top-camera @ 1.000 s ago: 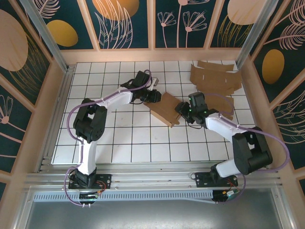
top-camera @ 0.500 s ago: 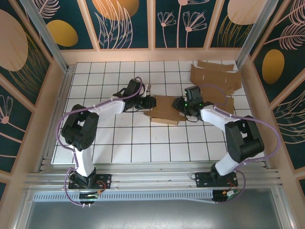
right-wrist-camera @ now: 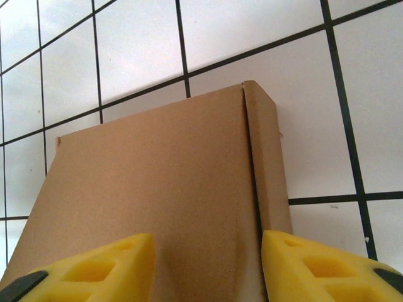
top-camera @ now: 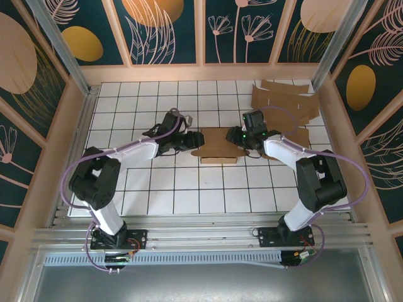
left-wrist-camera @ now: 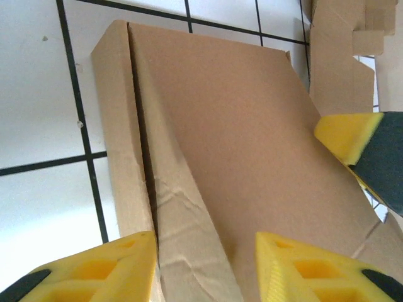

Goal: Fold the paper box

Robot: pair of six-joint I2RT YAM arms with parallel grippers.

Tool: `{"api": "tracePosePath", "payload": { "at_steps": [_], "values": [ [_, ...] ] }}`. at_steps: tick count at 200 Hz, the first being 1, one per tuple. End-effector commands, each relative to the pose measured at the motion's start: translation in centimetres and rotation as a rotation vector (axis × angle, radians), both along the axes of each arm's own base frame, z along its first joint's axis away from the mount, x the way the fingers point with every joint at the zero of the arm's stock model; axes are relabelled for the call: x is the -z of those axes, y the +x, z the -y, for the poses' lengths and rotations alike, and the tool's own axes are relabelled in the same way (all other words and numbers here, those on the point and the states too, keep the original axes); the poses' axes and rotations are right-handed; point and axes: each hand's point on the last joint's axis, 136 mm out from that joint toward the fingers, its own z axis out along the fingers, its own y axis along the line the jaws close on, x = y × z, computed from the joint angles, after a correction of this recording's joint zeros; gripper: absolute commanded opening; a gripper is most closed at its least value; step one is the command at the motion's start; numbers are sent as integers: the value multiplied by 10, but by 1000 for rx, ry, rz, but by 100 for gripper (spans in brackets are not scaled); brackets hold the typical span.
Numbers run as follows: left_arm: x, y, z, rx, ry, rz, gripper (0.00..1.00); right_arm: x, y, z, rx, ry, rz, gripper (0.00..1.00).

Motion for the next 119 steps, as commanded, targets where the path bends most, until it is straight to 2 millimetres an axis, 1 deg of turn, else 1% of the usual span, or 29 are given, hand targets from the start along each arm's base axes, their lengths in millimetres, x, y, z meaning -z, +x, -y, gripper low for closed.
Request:
{"api": "tracePosePath", "payload": {
  "at_steps": [1, 5, 7, 19, 30, 65, 87, 101, 119],
  "values": [
    [-17, -4, -9, -64, -14, 19, 47, -18, 5, 4, -6, -28, 35, 54],
    [-20, -5, -8, -68, -31, 22, 47, -19, 4, 4, -7, -29, 34, 55],
    [-18, -6, -9, -71, -34, 15, 47, -19, 4, 4, -6, -29, 33, 55],
    [-21, -12, -2, -65, -75, 3, 47, -20, 3, 4, -10, -31, 25, 58],
    [-19, -17, 4, -50, -85, -5, 47, -22, 1, 5, -10, -28, 19, 59],
    [3, -19, 6, -54, -49, -45, 48, -31, -8, 2, -28, 6, 19, 60],
    [5, -19, 12, -47, -69, -49, 47, -31, -13, -2, -40, 40, 4, 56],
    [4, -19, 16, -39, -87, -50, 44, -29, -16, -3, -37, 56, -3, 52],
    [5, -21, 21, -27, -108, -63, 42, -27, -18, -4, -32, 73, -11, 51]
  ]
}}
